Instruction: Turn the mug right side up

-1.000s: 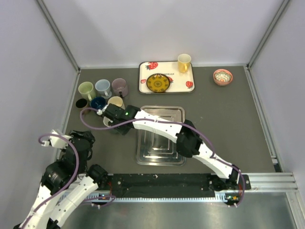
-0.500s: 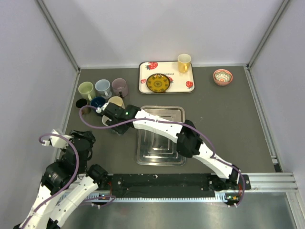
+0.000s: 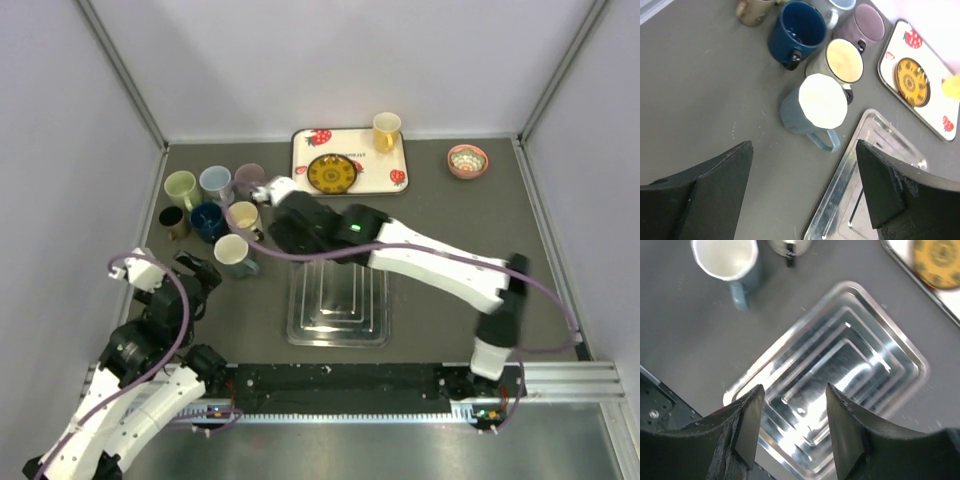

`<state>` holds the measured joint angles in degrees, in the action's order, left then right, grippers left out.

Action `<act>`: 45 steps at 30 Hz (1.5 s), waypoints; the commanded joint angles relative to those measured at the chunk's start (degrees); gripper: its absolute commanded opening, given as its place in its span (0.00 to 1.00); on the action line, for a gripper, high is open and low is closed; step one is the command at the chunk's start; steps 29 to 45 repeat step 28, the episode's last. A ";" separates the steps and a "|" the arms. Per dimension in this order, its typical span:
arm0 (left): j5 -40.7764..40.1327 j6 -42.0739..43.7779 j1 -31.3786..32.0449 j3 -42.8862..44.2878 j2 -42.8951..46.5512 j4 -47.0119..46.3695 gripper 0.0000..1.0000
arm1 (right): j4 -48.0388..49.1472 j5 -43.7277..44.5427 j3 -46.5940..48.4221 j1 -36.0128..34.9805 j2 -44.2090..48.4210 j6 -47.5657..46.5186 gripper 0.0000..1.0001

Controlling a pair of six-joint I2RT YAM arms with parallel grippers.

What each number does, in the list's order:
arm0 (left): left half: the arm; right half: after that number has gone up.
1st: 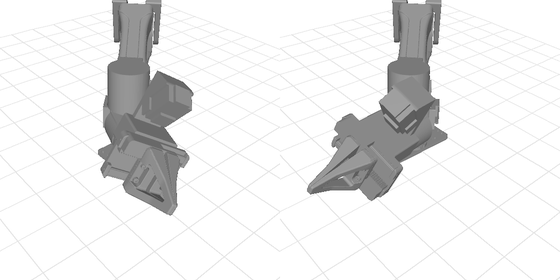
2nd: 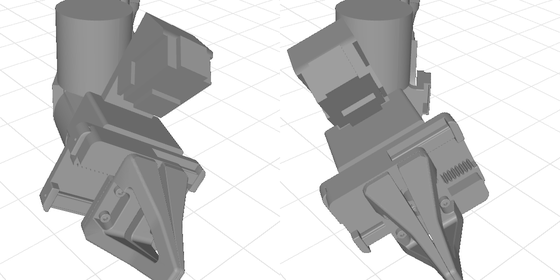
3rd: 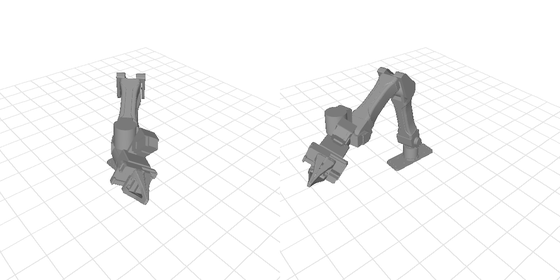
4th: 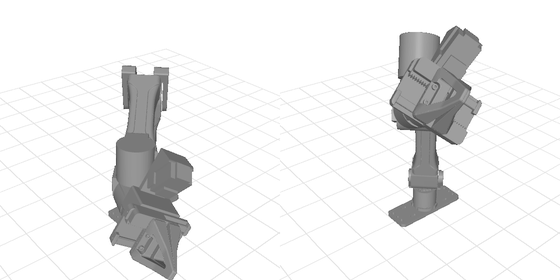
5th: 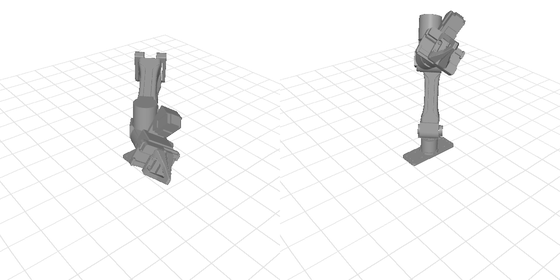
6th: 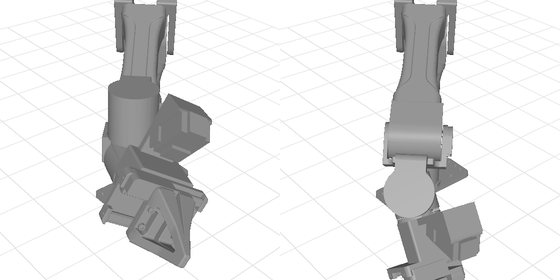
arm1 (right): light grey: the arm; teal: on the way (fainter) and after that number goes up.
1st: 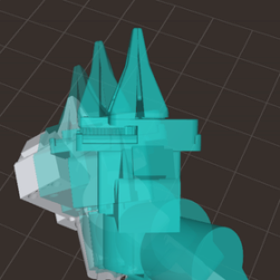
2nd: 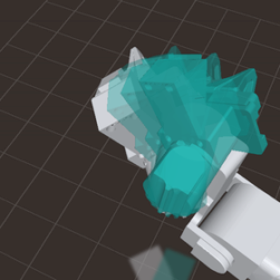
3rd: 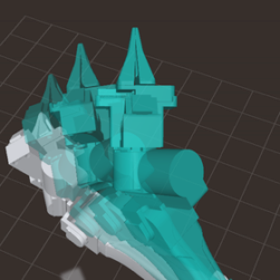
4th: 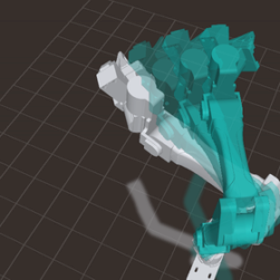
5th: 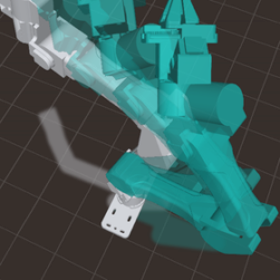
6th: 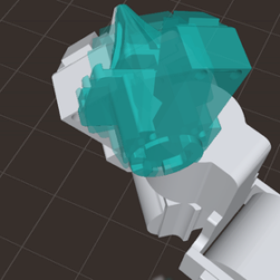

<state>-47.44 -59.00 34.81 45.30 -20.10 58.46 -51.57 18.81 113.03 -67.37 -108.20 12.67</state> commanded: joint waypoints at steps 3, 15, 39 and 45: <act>11.81 10.57 0.09 2.33 -13.19 -10.82 0.93 | 2.70 14.67 -25.37 0.75 28.34 5.96 0.54; 28.18 20.33 0.44 7.26 -28.94 -18.99 0.99 | 13.77 23.46 -65.91 4.62 69.07 19.06 0.56; 34.70 29.91 0.44 -0.91 -18.33 -29.10 0.98 | 20.46 21.18 -69.53 4.62 69.18 15.46 0.61; 34.70 29.91 0.44 -0.91 -18.33 -29.10 0.98 | 20.46 21.18 -69.53 4.62 69.18 15.46 0.61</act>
